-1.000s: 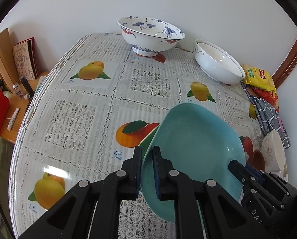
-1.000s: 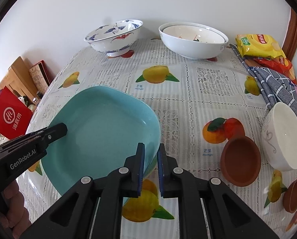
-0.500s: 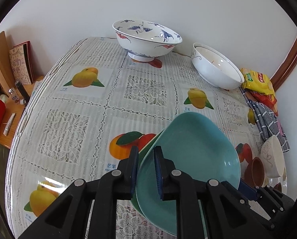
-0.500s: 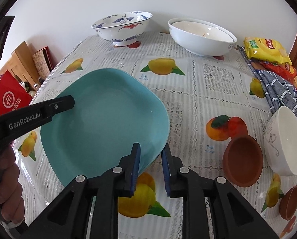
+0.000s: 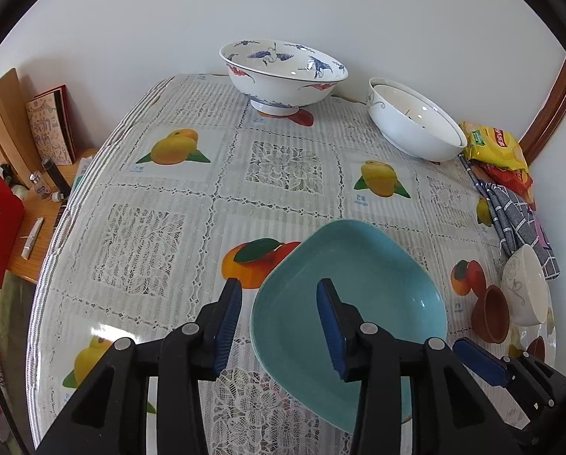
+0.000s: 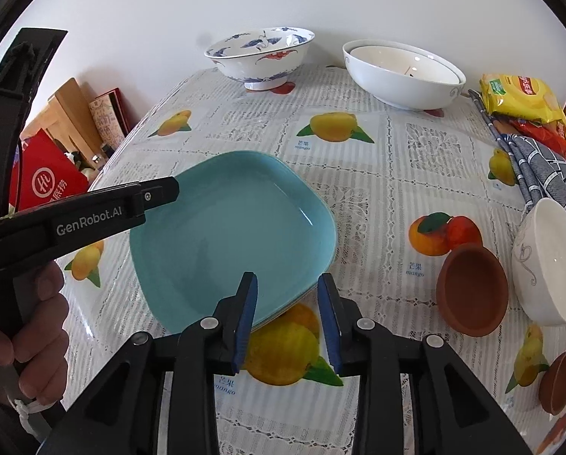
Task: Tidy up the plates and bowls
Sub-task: 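Lower the blue plate onto the green plate and open both grippers, then grasp a terracotta dish rim with the left gripper while the right gripper grasps another terracotta dish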
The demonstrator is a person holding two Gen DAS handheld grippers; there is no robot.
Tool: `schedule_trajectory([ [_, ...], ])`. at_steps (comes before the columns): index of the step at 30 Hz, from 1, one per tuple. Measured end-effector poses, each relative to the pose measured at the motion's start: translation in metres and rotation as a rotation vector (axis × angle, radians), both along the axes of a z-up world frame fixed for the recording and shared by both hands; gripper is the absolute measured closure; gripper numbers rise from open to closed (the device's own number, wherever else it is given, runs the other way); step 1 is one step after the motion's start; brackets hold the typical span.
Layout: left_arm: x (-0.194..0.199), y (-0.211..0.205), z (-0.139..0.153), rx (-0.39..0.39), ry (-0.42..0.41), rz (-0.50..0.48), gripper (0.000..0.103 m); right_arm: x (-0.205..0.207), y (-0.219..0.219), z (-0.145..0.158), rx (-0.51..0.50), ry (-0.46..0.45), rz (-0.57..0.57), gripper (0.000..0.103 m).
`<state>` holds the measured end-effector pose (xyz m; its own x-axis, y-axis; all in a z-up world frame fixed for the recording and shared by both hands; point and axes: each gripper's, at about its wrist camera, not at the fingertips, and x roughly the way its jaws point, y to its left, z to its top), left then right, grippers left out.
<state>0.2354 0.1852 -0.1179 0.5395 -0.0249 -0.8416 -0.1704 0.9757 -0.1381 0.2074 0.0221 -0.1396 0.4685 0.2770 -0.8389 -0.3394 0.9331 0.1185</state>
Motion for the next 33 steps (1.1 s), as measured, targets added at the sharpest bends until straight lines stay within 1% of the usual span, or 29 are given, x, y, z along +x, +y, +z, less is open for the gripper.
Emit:
schedule_trajectory([
  [5, -0.010, -0.005, 0.011, 0.009, -0.009, 0.001, 0.064, -0.013, -0.003, 0.007, -0.005, -0.015, 0.013, 0.068],
  [10, -0.022, -0.021, 0.026, 0.029, -0.036, -0.019, 0.064, -0.026, -0.021, 0.018, 0.007, -0.038, -0.019, 0.068],
  [12, -0.027, -0.032, 0.033, 0.037, -0.049, -0.036, 0.064, -0.032, -0.031, 0.024, 0.012, -0.054, -0.041, 0.066],
  [13, -0.029, -0.038, 0.037, 0.040, -0.057, -0.044, 0.064, -0.034, -0.038, 0.027, 0.012, -0.064, -0.056, 0.061],
  [14, -0.032, -0.044, 0.040, 0.044, -0.065, -0.053, 0.064, -0.037, -0.045, 0.030, 0.011, -0.078, -0.071, 0.057],
  [17, -0.039, -0.064, 0.051, 0.056, -0.089, -0.082, 0.064, -0.046, -0.068, 0.040, -0.002, -0.127, -0.122, 0.050],
  [20, -0.045, -0.088, 0.061, 0.070, -0.106, -0.114, 0.064, -0.053, -0.093, 0.050, -0.021, -0.159, -0.174, 0.049],
  [25, -0.054, -0.128, 0.074, 0.088, -0.134, -0.156, 0.064, -0.067, -0.142, 0.064, -0.011, -0.201, -0.251, 0.046],
  [27, -0.056, -0.143, 0.078, 0.098, -0.145, -0.172, 0.064, -0.072, -0.162, 0.068, -0.020, -0.216, -0.279, 0.042],
  [28, -0.057, -0.149, 0.080, 0.104, -0.147, -0.174, 0.064, -0.074, -0.170, 0.070, -0.031, -0.221, -0.295, 0.037],
  [29, -0.057, -0.155, 0.080, 0.108, -0.149, -0.176, 0.064, -0.076, -0.180, 0.071, -0.040, -0.229, -0.311, 0.034],
  [31, -0.058, -0.167, 0.081, 0.113, -0.148, -0.179, 0.064, -0.079, -0.198, 0.072, -0.046, -0.226, -0.331, 0.034],
  [33, -0.057, -0.175, 0.080, 0.115, -0.146, -0.174, 0.064, -0.078, -0.214, 0.070, -0.045, -0.199, -0.340, 0.034],
])
